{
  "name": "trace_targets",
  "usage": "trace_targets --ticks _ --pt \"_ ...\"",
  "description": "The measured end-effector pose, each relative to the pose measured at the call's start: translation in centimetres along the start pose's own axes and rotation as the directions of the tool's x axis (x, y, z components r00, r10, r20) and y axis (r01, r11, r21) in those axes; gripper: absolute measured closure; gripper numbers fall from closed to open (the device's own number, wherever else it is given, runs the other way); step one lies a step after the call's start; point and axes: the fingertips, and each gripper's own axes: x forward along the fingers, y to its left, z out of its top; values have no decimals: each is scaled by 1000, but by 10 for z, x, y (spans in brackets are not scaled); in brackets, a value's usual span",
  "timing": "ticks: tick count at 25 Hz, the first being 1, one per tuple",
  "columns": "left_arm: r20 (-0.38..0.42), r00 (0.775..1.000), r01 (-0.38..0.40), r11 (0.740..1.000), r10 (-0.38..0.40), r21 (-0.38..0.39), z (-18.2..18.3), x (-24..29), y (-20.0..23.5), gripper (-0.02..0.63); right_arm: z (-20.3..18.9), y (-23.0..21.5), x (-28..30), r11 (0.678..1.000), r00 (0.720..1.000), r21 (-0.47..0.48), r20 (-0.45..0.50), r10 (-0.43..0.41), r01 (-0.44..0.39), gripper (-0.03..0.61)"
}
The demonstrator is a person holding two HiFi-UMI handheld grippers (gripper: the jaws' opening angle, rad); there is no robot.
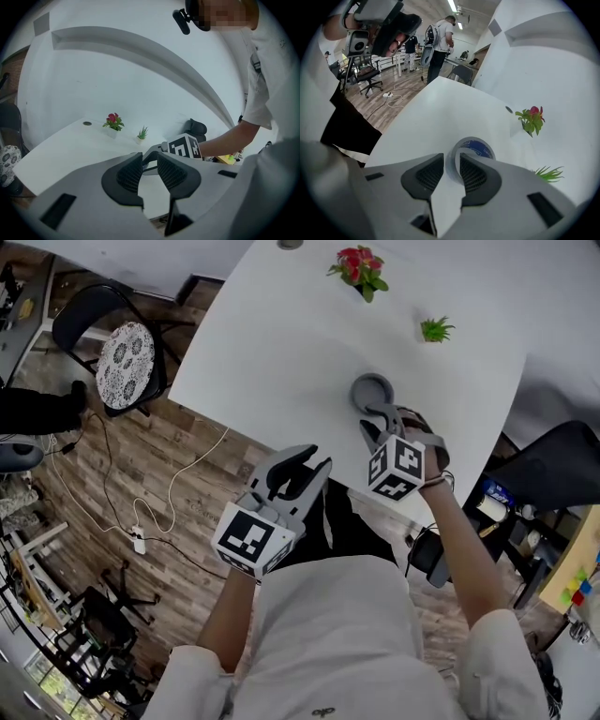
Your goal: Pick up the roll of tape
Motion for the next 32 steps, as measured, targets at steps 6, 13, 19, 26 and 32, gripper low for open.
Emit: trace_targets --ticks 6,13,19,26,32 --pt "-6 1000 10 1000 -10 -7 -2 5 6 506 -4 -2 12 999 999 -49 -38 -7 5 463" --pt "-8 1000 20 1000 -20 -15 -3 11 7 506 -7 -1 20 997 998 -71 -63 0 -5 463" --pt "-5 1000 18 1000 -18 -6 0 14 9 506 -10 2 27 997 997 -78 -76 16 -22 465" --pt "-7 1000 11 1000 -11 6 4 14 8 506 -10 2 28 996 996 -85 -84 29 -36 468" --pt "-4 1000 3 1000 -3 -5 6 15 6 506 -9 3 26 994 996 -97 -85 35 -44 474"
